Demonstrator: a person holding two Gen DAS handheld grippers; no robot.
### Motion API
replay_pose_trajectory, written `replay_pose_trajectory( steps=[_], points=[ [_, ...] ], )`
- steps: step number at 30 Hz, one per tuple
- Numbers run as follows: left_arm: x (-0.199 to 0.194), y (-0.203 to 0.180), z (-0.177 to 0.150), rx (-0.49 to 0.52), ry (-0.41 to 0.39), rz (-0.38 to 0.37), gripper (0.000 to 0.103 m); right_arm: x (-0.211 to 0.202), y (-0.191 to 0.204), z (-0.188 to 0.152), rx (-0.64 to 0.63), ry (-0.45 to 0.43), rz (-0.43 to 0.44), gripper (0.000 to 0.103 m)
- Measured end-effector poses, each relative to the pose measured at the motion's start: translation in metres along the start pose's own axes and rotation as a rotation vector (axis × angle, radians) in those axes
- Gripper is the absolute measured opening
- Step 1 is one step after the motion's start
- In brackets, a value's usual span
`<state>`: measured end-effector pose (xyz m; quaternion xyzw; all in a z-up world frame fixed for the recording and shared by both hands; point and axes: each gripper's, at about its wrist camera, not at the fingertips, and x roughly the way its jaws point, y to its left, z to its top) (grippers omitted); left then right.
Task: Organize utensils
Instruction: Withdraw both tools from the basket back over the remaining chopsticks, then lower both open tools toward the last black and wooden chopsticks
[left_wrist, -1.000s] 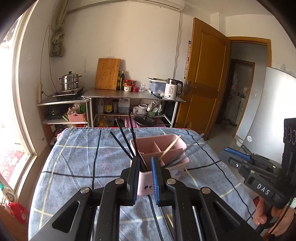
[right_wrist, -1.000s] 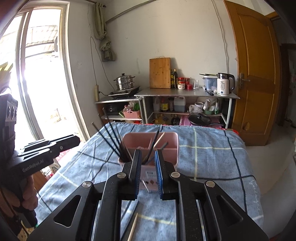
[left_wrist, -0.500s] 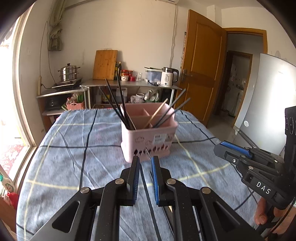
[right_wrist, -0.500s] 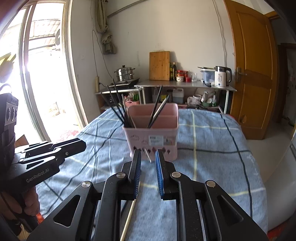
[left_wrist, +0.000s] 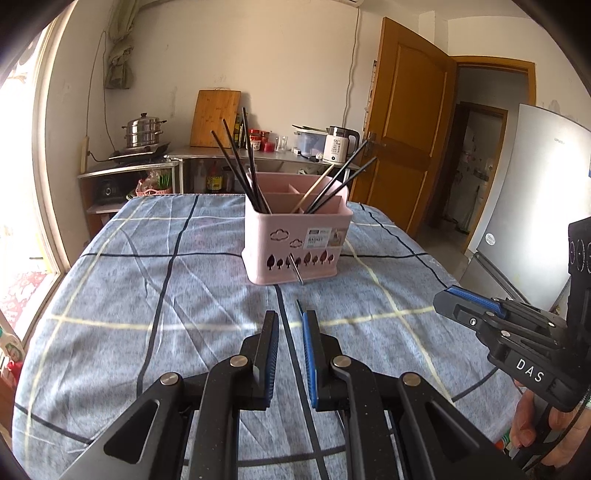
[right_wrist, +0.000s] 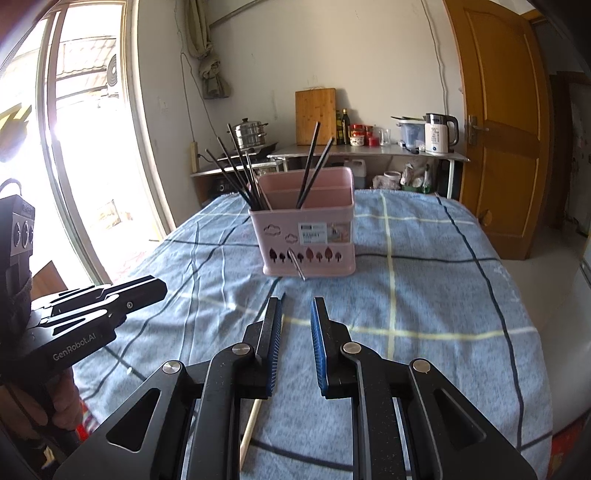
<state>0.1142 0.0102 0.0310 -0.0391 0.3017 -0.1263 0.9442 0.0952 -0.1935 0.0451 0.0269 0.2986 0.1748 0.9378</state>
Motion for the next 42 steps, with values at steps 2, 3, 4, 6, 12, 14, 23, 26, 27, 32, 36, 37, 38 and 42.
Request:
replay_pose_trajectory(
  steps=[2, 3, 4, 6, 12, 14, 23, 26, 27, 32, 36, 37, 38, 42],
  points=[
    [-0.001, -0.002, -0.005, -0.001, 0.0, -0.004, 0.012, 0.0, 0.0, -0.005, 0.005, 0.006, 0.0, 0.017],
    [-0.001, -0.003, -0.007, 0.002, -0.001, -0.006, 0.012, 0.0, 0.0, -0.007, 0.005, 0.009, 0.0, 0.017],
    [-0.001, -0.003, -0.008, 0.005, -0.003, -0.007, 0.012, 0.0, 0.001, -0.009, 0.005, 0.01, -0.001, 0.017],
    [-0.001, -0.006, -0.012, 0.01, -0.005, -0.013, 0.012, 0.0, 0.001, -0.012, 0.004, 0.012, -0.002, 0.017],
    [0.002, -0.01, -0.018, 0.014, 0.005, -0.024, 0.012, 0.0, 0.001, -0.018, 0.008, 0.02, 0.0, 0.017],
    [0.004, -0.01, -0.02, 0.013, 0.012, -0.023, 0.012, 0.001, 0.0, -0.019, 0.008, 0.025, 0.0, 0.017],
    [0.023, -0.008, -0.024, -0.015, 0.056, -0.037, 0.02, 0.009, -0.002, -0.025, 0.016, 0.049, 0.008, 0.017],
    [0.032, -0.009, -0.025, -0.025, 0.075, -0.045, 0.026, 0.012, -0.001, -0.027, 0.019, 0.057, 0.009, 0.017],
    [0.038, -0.01, -0.026, -0.024, 0.086, -0.046, 0.026, 0.013, -0.002, -0.028, 0.021, 0.06, 0.009, 0.017],
    [0.064, -0.016, -0.028, -0.015, 0.133, -0.043, 0.026, 0.018, -0.006, -0.03, 0.03, 0.074, 0.005, 0.017],
    [0.086, -0.02, -0.03, -0.015, 0.177, -0.047, 0.026, 0.021, -0.01, -0.033, 0.041, 0.082, 0.0, 0.017],
    [0.091, -0.022, -0.031, -0.015, 0.186, -0.052, 0.026, 0.022, -0.012, -0.034, 0.044, 0.084, -0.003, 0.017],
    [0.096, -0.023, -0.032, -0.013, 0.197, -0.052, 0.026, 0.022, -0.013, -0.034, 0.046, 0.086, -0.004, 0.017],
    [0.112, -0.028, -0.036, 0.011, 0.249, -0.027, 0.025, 0.026, -0.016, -0.036, 0.056, 0.096, -0.008, 0.017]
  ],
)
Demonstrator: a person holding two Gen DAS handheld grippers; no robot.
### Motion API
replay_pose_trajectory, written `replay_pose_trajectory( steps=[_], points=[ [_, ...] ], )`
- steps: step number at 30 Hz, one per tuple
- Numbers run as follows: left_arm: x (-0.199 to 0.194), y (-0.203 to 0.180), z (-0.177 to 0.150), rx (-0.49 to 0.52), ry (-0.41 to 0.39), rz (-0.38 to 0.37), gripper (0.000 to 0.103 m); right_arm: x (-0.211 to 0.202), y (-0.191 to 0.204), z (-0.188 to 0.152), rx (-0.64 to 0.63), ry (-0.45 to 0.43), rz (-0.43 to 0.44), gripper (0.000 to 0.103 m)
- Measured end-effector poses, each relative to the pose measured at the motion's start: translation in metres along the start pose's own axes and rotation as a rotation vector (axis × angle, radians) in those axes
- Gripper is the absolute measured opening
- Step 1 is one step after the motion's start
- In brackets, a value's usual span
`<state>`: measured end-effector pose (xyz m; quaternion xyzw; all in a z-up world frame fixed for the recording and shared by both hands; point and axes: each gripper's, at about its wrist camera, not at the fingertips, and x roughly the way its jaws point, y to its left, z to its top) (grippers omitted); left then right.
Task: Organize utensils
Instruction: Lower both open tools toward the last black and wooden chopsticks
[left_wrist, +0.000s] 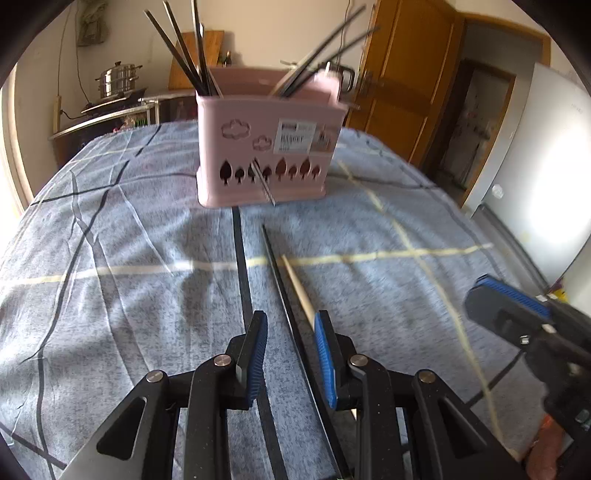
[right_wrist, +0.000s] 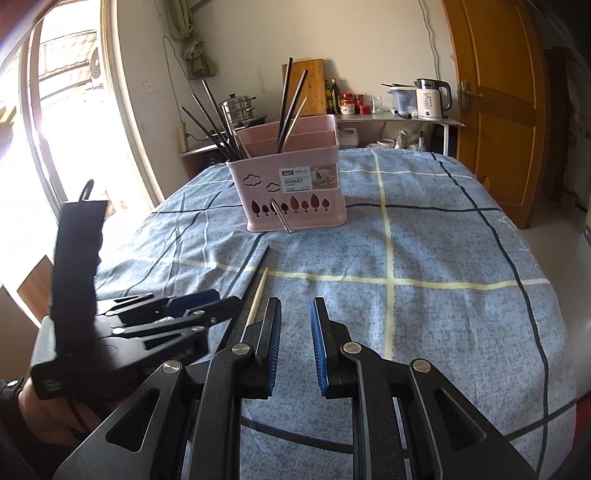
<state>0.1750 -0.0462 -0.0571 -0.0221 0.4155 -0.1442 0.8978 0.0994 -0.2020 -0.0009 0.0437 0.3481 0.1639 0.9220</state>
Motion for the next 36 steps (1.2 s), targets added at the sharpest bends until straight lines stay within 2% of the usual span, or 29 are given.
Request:
replay_pose_trajectory(
  steps=[2, 4, 16, 21, 29, 36],
  points=[
    [0.007, 0.0, -0.002, 0.0, 0.03, 0.009, 0.018, 0.001, 0.0, -0.001, 0.001, 0.004, 0.001, 0.017],
    [0.005, 0.001, -0.002, -0.005, 0.026, 0.015, 0.009, 0.002, 0.0, 0.0, 0.0, 0.007, 0.002, 0.017],
    [-0.023, 0.054, -0.023, -0.103, 0.028, 0.106, 0.006, 0.027, 0.012, 0.004, -0.005, 0.062, 0.046, 0.017],
    [-0.028, 0.069, -0.019, -0.147, 0.048, 0.083, 0.006, 0.051, 0.019, 0.01, 0.0, 0.115, 0.071, 0.017],
    [-0.003, 0.067, 0.017, -0.033, 0.081, 0.031, 0.01, 0.086, 0.024, 0.021, 0.004, 0.195, 0.098, 0.017],
    [0.018, 0.071, 0.03, 0.01, 0.091, 0.039, 0.01, 0.107, 0.027, 0.025, 0.007, 0.235, 0.106, 0.017]
  ],
)
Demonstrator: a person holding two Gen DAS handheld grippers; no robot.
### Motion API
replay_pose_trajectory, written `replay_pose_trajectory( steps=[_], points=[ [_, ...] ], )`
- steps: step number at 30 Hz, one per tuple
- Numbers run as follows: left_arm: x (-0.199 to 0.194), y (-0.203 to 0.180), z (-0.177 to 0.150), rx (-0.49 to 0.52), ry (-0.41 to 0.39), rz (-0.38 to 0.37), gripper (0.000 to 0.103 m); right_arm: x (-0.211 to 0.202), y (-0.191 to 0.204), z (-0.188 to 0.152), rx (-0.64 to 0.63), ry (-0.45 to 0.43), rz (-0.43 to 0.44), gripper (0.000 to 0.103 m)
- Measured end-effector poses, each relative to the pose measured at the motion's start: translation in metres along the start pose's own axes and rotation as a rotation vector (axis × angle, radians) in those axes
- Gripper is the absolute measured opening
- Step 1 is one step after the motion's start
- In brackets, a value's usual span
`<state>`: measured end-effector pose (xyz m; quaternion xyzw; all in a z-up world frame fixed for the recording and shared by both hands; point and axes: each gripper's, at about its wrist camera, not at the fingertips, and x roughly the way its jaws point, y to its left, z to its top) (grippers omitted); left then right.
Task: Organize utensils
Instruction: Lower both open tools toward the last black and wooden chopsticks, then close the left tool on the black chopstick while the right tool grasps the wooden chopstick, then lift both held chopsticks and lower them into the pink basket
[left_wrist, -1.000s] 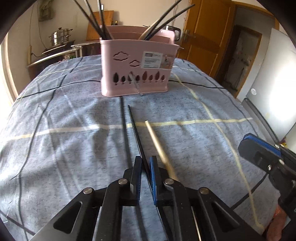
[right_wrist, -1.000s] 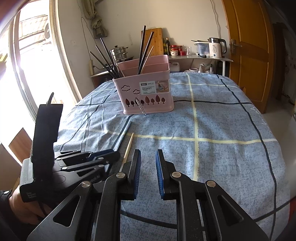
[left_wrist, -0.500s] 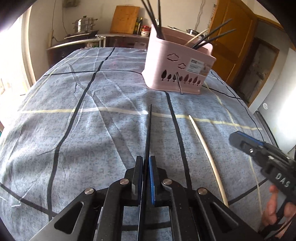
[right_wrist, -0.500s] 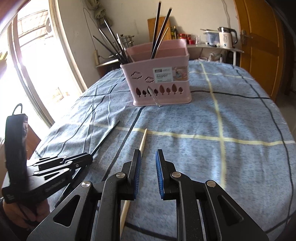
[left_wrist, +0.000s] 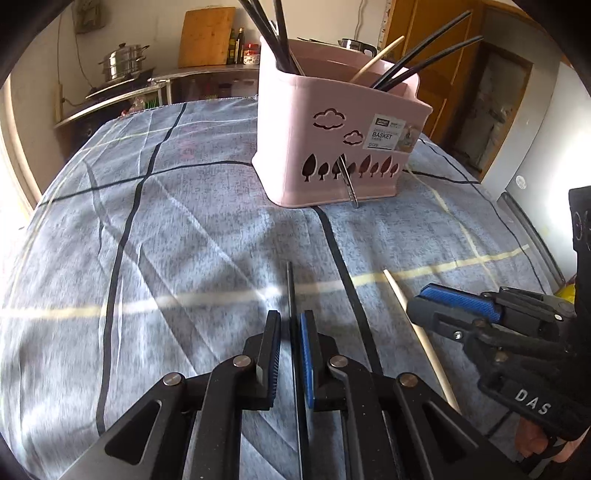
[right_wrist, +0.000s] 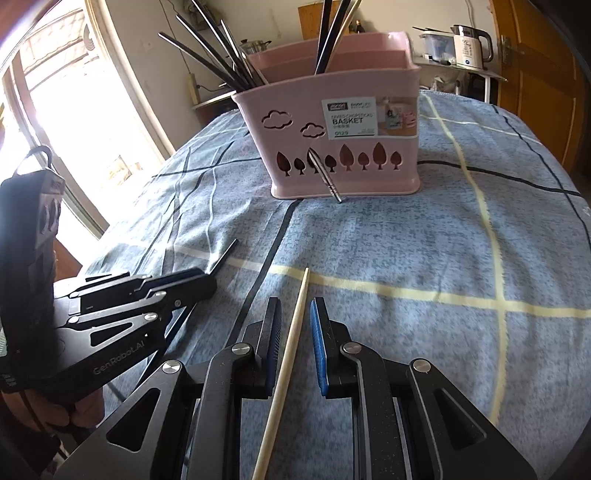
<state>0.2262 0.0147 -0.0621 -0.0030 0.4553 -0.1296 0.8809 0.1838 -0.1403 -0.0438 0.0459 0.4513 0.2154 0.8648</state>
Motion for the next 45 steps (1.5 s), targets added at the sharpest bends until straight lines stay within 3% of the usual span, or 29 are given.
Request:
replay_pose_trajectory(
  steps=[7, 9, 15, 32, 45],
  points=[
    [0.011, -0.012, 0.011, 0.068, 0.008, 0.05, 0.01, 0.018, 0.005, 0.012, -0.006, 0.034, -0.046, 0.016],
    [0.013, -0.012, 0.013, 0.078, 0.011, 0.056, 0.009, 0.021, 0.006, 0.015, -0.011, 0.043, -0.064, 0.007],
    [0.006, -0.006, 0.016, 0.03, 0.016, 0.026, 0.004, 0.015, -0.004, 0.019, 0.024, 0.051, -0.045, 0.005],
    [-0.112, -0.016, 0.067, 0.032, -0.21, -0.04, 0.004, -0.084, 0.008, 0.062, -0.012, -0.166, 0.004, 0.005],
    [-0.148, -0.025, 0.086, 0.045, -0.273, -0.04, 0.004, -0.126, 0.004, 0.08, -0.037, -0.267, -0.003, 0.004]
  ],
)
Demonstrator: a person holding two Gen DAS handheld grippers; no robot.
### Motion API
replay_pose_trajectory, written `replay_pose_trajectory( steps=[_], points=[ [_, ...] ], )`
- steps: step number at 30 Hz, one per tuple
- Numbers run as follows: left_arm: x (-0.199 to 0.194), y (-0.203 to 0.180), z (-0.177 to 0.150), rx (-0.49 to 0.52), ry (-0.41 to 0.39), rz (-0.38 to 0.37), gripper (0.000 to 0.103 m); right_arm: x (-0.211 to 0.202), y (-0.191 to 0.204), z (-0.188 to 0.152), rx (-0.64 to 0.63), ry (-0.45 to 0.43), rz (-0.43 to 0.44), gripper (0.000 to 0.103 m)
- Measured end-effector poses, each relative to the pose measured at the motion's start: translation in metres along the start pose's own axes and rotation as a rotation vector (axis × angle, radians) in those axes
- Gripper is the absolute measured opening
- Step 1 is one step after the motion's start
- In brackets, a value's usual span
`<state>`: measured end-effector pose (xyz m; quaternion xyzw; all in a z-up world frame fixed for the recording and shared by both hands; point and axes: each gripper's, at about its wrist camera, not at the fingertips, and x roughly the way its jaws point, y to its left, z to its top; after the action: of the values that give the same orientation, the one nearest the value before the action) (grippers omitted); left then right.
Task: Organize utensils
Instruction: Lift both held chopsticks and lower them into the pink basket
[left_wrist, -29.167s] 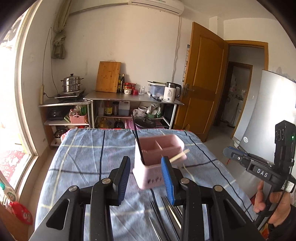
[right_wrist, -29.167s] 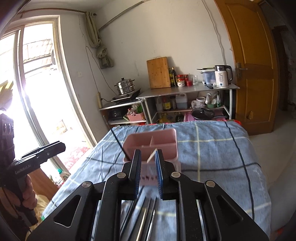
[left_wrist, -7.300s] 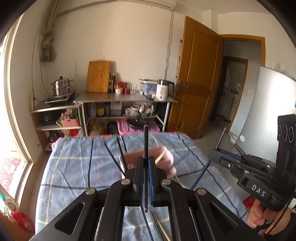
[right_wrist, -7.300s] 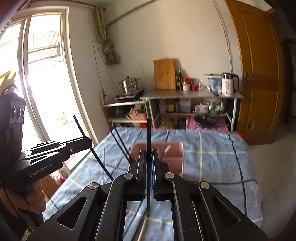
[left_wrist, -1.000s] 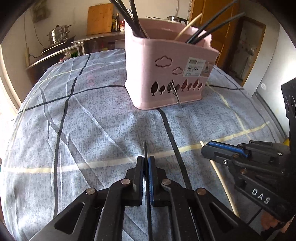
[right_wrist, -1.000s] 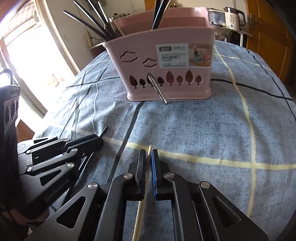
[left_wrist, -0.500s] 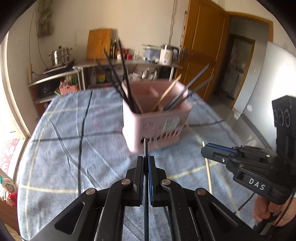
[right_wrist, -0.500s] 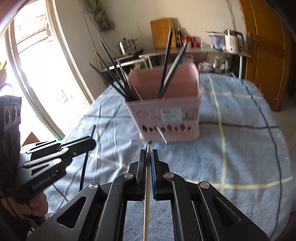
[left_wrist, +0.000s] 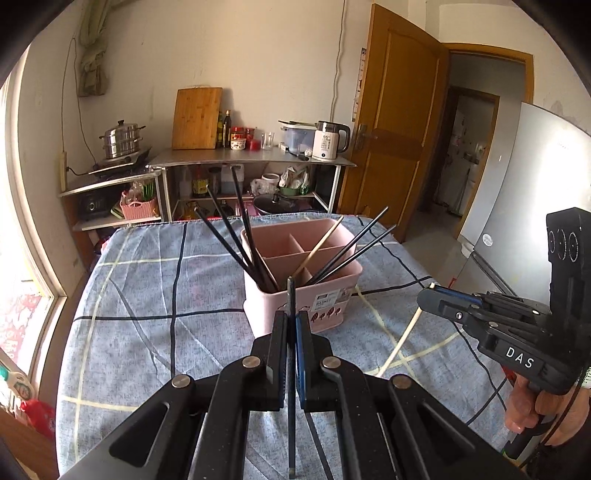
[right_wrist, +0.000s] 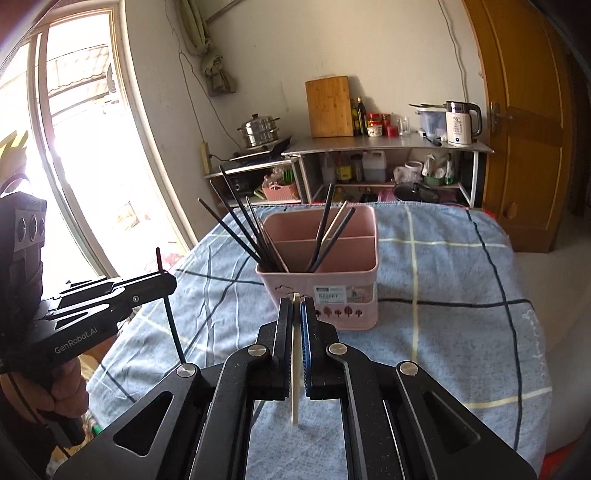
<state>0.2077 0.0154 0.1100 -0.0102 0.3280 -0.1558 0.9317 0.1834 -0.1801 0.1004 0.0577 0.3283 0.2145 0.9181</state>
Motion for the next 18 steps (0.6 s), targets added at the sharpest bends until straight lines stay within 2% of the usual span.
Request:
replay_pose_trajectory(
  steps=[18],
  points=[
    [-0.014, -0.005, 0.028, 0.004, -0.039, -0.029, 0.004, -0.018, 0.002, 0.016, -0.023, -0.05, -0.013, 0.004]
  ],
)
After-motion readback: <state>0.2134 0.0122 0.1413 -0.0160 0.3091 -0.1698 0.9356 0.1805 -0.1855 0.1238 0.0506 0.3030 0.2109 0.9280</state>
